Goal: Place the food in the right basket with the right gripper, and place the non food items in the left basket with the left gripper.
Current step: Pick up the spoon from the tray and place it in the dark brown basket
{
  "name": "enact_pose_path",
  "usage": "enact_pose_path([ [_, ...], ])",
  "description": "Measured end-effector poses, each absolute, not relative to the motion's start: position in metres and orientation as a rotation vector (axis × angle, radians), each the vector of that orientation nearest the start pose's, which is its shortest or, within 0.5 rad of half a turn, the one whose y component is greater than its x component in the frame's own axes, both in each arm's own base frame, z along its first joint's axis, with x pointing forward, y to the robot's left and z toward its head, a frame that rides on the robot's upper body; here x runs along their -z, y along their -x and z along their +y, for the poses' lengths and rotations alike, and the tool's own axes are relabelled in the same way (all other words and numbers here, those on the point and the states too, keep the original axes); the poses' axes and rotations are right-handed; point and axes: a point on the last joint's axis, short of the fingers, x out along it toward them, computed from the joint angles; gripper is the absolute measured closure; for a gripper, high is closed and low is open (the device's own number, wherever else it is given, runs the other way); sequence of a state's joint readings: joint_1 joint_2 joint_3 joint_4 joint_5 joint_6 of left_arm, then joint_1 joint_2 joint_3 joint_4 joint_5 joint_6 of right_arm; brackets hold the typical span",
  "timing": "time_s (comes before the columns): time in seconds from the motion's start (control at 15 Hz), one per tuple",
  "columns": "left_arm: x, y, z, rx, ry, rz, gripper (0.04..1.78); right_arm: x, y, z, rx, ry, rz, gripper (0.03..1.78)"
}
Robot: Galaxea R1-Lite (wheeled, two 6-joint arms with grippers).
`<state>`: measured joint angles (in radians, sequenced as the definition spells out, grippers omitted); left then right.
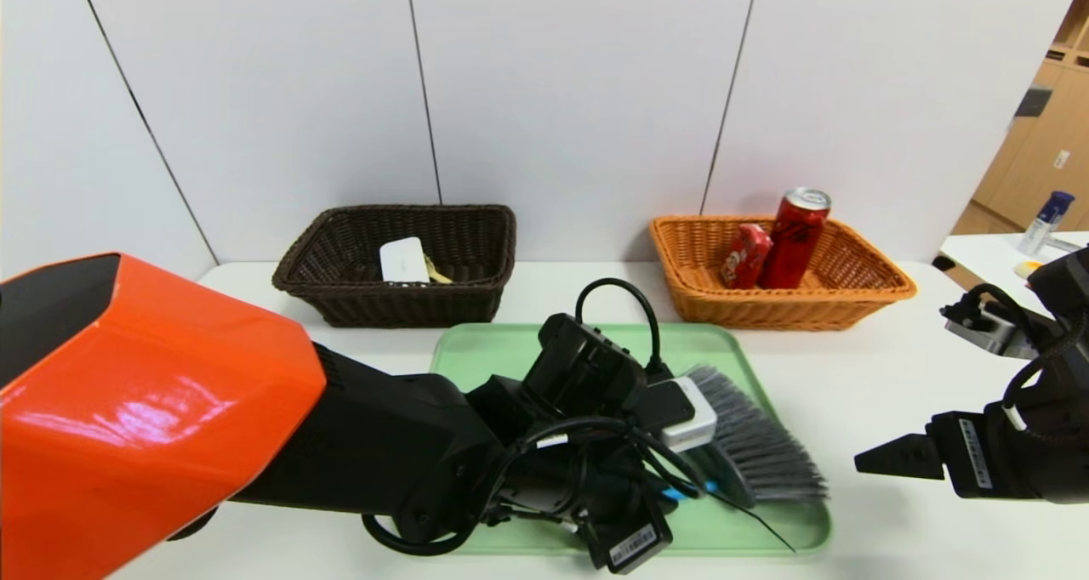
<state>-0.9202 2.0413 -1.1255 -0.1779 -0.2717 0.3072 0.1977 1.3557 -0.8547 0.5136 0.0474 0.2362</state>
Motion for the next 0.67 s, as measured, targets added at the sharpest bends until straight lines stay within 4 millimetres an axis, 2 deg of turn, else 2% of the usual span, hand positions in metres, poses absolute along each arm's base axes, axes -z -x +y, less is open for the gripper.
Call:
enact_pose_path([
  [0.4,-0.109,-0.214,-0.288,1.239,-0.506,0.596,1.71,-0.188,-0.176,0.036,-0.103,-0.137,1.033,0.1],
  [0.67,-0.134,-0.22,-0.285,1.16,-0.404,0.593,1.71,-0.189,-0.175,0.036,-0.099,-0.14,1.029,0.1],
])
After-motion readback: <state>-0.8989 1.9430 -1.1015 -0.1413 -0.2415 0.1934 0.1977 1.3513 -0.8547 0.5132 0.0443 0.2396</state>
